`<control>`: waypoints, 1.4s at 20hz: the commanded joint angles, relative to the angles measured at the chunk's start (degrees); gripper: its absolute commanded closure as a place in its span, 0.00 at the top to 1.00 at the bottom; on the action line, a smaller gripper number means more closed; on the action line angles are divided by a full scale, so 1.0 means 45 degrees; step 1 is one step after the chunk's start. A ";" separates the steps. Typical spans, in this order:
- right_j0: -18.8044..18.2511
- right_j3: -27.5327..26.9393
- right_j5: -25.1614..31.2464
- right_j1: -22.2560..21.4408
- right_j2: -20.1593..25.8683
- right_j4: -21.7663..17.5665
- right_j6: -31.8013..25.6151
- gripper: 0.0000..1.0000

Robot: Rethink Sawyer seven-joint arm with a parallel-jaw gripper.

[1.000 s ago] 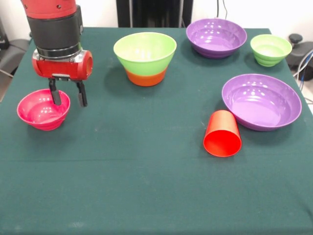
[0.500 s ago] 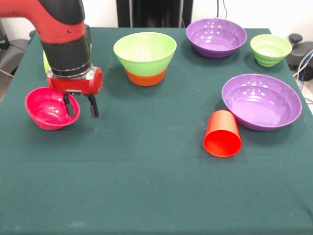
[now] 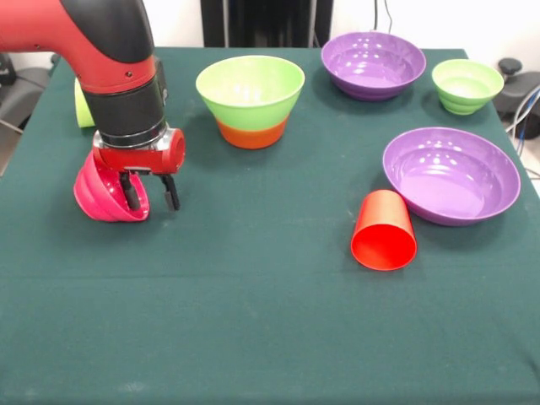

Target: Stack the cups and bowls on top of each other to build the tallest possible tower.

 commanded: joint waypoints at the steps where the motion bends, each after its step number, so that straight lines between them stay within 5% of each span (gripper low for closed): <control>1: 0.0417 -0.0465 0.0975 0.0295 -0.0279 -0.0797 -0.2275 1.00; 13: 0.0622 -0.0131 0.1414 -0.0378 -0.0545 -0.0603 -0.1906 1.00; 18: 0.0537 0.0683 0.2142 -0.1549 -0.0648 -0.0171 -0.1849 1.00; 28: 0.0358 0.1792 0.1957 -0.2200 -0.0718 -0.0172 -0.1393 1.00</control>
